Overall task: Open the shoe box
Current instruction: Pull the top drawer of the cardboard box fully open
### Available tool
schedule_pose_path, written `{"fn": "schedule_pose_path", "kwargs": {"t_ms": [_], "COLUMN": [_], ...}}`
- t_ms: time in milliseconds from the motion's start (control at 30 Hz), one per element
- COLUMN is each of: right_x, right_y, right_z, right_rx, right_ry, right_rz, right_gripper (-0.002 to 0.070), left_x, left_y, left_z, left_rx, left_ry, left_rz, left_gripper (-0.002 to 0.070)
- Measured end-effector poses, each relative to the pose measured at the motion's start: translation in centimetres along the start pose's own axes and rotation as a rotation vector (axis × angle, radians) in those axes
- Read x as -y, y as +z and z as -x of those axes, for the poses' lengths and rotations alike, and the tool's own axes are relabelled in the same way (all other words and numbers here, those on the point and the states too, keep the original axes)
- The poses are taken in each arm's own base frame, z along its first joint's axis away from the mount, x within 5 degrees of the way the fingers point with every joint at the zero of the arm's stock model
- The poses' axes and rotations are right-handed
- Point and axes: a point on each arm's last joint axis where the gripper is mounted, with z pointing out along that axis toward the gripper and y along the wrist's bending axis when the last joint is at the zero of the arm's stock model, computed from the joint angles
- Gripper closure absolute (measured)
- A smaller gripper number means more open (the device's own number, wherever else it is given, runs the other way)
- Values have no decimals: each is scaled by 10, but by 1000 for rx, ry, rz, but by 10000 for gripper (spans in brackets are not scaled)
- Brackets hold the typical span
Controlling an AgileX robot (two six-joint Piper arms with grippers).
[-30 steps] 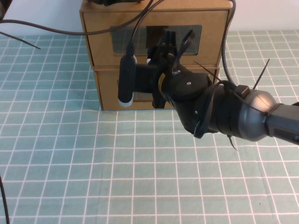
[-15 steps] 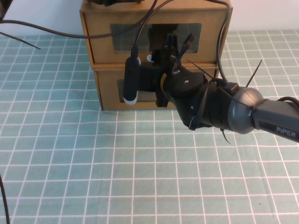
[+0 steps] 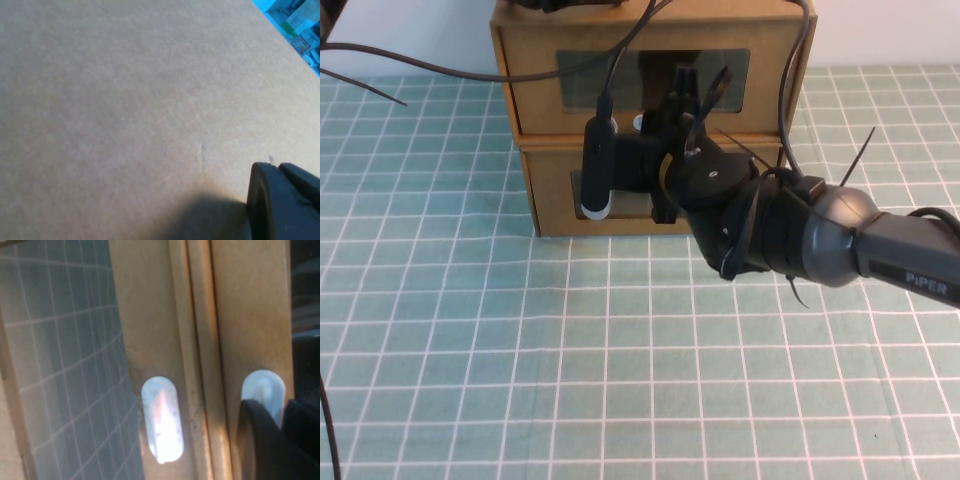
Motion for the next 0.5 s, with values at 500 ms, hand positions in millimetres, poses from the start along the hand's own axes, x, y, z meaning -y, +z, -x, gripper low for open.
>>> {"fn": "schedule_pose_path", "kwargs": {"t_ms": [500], "right_x": [-18], "right_y": [-16], "right_z": [15], "right_rx": [-56], "right_ry": [-9], "right_rz": [-16], "right_gripper": [665], "left_x": [-1], "left_y": [0], "left_z": [0], "left_rx": [-4], "left_ry": [-1], "left_rz": [6], "left_gripper": [679]}}
